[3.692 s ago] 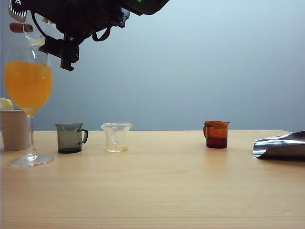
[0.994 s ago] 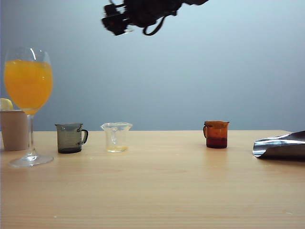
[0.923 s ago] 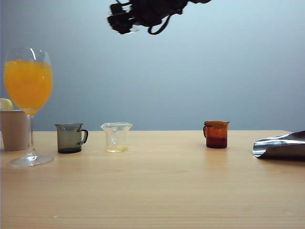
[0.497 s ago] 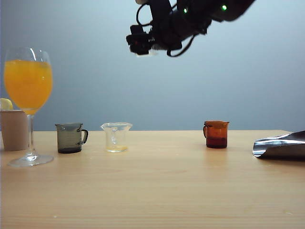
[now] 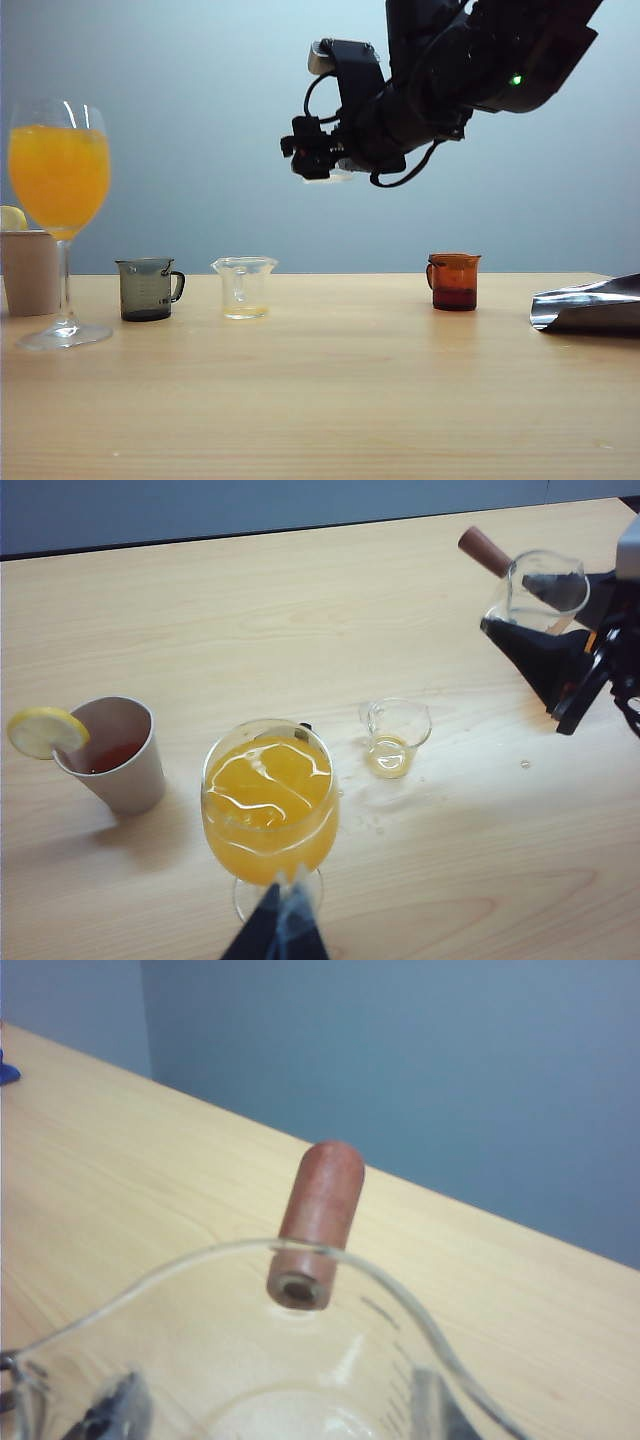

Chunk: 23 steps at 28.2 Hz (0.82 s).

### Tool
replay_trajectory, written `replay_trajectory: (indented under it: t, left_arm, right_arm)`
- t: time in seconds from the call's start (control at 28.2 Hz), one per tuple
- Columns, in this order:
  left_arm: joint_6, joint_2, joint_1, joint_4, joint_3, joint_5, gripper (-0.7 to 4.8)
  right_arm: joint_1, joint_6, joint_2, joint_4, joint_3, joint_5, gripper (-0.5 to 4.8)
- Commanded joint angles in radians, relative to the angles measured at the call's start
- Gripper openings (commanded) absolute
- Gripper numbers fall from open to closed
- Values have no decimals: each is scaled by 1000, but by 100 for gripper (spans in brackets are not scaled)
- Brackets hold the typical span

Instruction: Pick up the third measuring cup from the left, pour the pineapple juice inside into the goblet, and finally put the measuring cup back in its original place.

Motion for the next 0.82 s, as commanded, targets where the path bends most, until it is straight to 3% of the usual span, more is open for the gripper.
replay_trajectory:
  t: [0.04,0.28,0.82]
  left_arm:
    - [0,-2,1,5,5,5,-6]
    - [0,-2,1,4,5,5,-6]
    - [0,-2,1,-5,5,5,-6]
  right_arm:
    - [2,26,30,94,-27,1,-1]
    - [2,47,116,179,-27,1,-1]
    - [2,74,226,203,-26,6,-1]
